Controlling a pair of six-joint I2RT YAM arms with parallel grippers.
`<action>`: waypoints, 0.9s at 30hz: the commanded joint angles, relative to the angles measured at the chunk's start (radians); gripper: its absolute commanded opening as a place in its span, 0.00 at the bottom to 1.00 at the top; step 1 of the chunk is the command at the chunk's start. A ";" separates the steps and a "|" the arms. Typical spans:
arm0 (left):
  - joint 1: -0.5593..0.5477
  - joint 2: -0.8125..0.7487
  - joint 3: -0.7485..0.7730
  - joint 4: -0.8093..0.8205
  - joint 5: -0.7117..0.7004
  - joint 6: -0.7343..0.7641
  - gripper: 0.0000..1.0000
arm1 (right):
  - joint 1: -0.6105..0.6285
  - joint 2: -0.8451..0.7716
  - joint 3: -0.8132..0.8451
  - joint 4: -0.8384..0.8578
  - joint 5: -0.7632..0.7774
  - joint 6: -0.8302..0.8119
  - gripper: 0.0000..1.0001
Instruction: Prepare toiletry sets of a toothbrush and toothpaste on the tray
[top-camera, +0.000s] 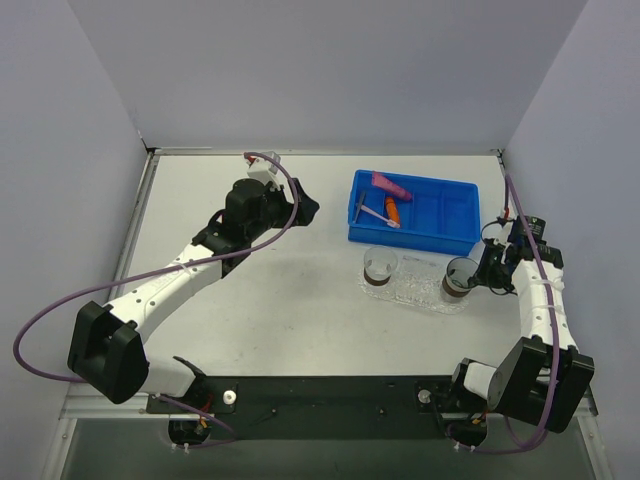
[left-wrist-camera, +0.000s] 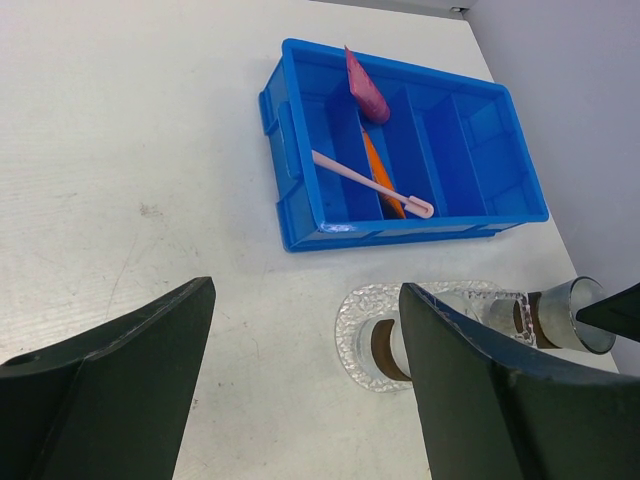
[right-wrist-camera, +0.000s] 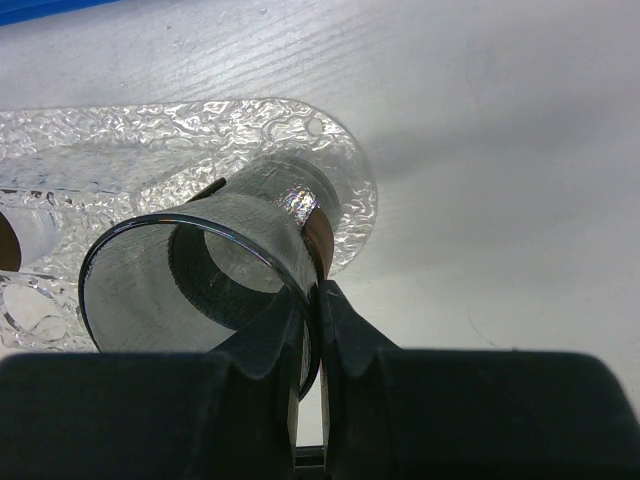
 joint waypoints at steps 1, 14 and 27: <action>0.008 -0.015 0.038 0.022 0.013 -0.006 0.85 | -0.004 -0.020 -0.004 -0.001 -0.015 0.018 0.00; 0.013 -0.009 0.038 0.028 0.013 -0.011 0.85 | -0.006 -0.014 -0.008 -0.003 0.004 0.029 0.00; 0.021 -0.009 0.029 0.032 0.013 -0.018 0.85 | 0.002 -0.002 -0.008 -0.004 0.020 0.035 0.05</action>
